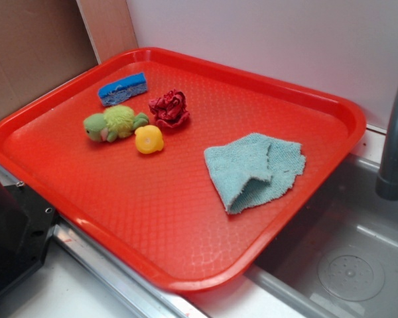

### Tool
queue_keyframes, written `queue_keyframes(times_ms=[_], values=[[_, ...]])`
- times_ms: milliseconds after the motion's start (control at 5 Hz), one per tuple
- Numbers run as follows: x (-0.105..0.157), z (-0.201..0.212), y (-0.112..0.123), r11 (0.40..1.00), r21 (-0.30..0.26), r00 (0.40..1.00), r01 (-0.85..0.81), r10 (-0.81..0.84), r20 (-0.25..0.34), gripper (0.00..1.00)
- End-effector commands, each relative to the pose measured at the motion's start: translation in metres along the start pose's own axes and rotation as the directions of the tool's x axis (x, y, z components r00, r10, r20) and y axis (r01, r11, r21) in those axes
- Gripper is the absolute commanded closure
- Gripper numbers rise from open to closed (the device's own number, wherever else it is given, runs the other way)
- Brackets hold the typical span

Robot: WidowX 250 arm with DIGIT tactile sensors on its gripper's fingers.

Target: Grab the blue cloth.

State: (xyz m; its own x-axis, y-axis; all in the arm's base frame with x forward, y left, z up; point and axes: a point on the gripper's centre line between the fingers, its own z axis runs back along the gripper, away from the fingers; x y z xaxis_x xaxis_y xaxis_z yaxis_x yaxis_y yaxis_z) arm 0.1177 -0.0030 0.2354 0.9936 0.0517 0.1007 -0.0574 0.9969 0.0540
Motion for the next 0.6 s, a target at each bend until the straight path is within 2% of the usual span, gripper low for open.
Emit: queue_keyframes(times_ms=[0,200,400], values=[[0.000,0.000,0.000,1.000,0.000,1.000,0.000,0.000,0.000,0.00],[0.014,-0.008,-0.006,0.972,0.037,0.972,-0.233,0.233,0.018,0.00],[0.027,-0.017,-0.017,0.905,0.019,0.905,-0.424,0.424,0.015,0.00]])
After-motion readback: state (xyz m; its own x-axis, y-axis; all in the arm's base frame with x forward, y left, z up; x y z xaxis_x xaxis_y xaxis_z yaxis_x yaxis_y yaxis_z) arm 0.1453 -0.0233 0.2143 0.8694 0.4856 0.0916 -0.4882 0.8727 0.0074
